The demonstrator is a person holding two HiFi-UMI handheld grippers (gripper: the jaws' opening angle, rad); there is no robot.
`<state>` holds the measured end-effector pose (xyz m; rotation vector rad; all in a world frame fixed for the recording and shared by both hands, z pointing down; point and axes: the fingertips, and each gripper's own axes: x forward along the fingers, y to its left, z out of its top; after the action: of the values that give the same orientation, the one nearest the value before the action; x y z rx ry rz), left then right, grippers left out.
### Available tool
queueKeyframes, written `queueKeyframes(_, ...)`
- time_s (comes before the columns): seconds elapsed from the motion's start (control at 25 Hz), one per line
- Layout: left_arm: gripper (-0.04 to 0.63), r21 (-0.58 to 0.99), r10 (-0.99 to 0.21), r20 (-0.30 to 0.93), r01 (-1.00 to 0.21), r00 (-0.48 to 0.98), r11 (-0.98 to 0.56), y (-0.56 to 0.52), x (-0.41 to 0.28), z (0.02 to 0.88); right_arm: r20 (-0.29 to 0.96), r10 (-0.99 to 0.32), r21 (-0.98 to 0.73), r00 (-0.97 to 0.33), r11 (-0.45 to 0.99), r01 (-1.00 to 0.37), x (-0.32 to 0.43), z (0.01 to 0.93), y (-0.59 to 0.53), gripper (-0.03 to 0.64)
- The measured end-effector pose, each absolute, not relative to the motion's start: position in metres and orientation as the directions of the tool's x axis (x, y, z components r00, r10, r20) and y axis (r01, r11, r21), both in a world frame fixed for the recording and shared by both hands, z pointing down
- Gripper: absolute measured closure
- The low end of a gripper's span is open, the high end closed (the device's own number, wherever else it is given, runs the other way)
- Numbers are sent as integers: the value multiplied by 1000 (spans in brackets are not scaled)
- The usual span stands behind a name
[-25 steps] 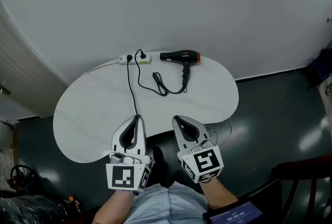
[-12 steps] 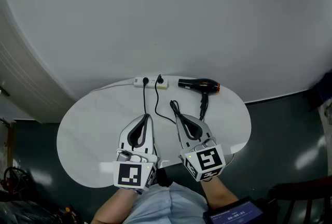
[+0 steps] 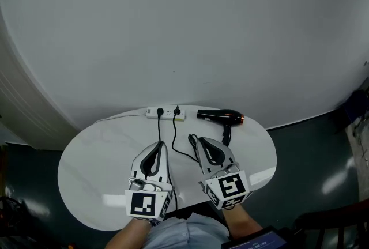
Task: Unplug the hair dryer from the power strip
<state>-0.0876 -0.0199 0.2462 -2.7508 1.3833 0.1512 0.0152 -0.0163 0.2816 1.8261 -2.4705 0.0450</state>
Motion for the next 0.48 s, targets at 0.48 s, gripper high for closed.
queueKeyframes(0.48,597,-7,-813,-39,-814,581,-581,-68,-66,263,124,-939,-34,-322,321,-947,29,305,-63,615)
